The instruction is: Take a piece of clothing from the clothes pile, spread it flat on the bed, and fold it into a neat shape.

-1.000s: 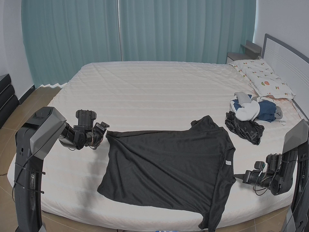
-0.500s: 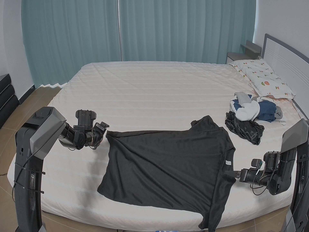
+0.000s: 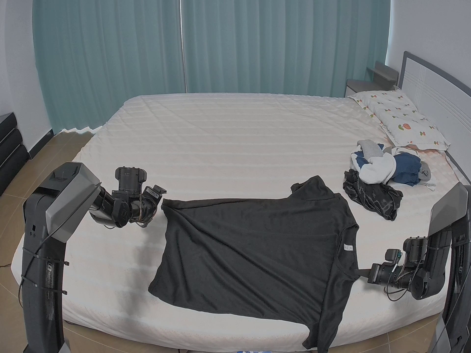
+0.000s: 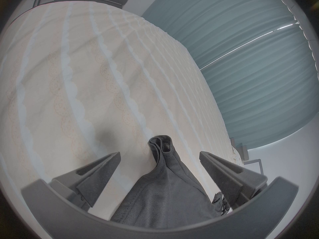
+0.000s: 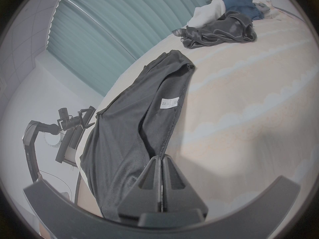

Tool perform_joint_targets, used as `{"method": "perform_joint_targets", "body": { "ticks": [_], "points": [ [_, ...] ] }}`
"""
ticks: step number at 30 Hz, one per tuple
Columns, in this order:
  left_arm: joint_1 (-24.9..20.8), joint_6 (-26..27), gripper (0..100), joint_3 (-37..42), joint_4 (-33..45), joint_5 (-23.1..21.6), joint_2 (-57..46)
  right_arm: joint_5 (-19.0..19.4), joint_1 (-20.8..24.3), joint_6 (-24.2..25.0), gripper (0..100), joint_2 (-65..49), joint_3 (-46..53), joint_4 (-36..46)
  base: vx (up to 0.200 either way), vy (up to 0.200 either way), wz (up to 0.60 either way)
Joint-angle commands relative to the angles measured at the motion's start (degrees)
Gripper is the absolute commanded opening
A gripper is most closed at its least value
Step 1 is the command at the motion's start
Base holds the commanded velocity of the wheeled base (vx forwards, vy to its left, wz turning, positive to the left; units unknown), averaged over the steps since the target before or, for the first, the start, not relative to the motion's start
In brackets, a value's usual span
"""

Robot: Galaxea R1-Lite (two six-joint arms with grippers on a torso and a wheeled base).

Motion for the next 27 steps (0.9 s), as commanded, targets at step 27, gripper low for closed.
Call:
{"method": "perform_joint_targets", "body": {
  "ticks": [27],
  "points": [
    [0.0,0.0,100,0.1,0.5,0.0,0.0,0.0,-10.5,0.0,0,-0.5,-9.3,7.5,0.000,0.000,0.00]
  ]
}}
